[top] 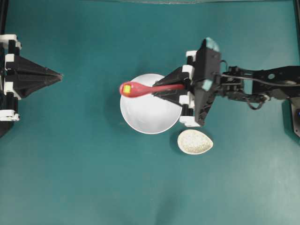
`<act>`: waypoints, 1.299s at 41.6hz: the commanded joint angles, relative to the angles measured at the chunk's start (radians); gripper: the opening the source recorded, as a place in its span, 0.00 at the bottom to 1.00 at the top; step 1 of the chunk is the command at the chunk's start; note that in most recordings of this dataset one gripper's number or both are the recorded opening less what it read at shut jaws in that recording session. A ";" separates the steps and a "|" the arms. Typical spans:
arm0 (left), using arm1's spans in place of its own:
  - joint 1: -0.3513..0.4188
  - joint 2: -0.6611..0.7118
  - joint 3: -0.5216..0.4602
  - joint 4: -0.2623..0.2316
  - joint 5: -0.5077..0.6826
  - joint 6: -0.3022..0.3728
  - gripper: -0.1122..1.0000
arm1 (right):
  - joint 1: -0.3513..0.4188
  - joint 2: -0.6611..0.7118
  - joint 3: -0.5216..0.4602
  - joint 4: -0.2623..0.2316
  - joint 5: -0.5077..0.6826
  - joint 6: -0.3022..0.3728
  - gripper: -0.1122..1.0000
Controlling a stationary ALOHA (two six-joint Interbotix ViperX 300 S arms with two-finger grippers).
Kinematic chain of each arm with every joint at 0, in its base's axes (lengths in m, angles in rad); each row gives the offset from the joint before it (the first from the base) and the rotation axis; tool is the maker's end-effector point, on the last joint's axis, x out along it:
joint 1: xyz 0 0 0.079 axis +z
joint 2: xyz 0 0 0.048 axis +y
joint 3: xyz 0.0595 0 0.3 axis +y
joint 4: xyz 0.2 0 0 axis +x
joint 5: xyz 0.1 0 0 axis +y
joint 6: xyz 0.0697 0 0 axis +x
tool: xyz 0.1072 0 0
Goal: Scoop the yellow hexagonal prism block from the bowl with a spoon using the right arm.
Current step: 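Raise the spoon holding the yellow block above the bowl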
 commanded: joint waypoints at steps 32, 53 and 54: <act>0.003 0.003 -0.011 0.002 -0.002 -0.008 0.10 | 0.012 -0.256 0.104 0.002 -0.035 0.002 0.33; 0.003 0.006 -0.011 0.002 -0.003 -0.002 0.10 | 0.012 -0.256 0.104 0.003 -0.040 0.000 0.33; 0.003 0.006 -0.009 0.000 -0.003 -0.003 0.10 | 0.012 -0.256 0.104 0.003 -0.041 0.002 0.33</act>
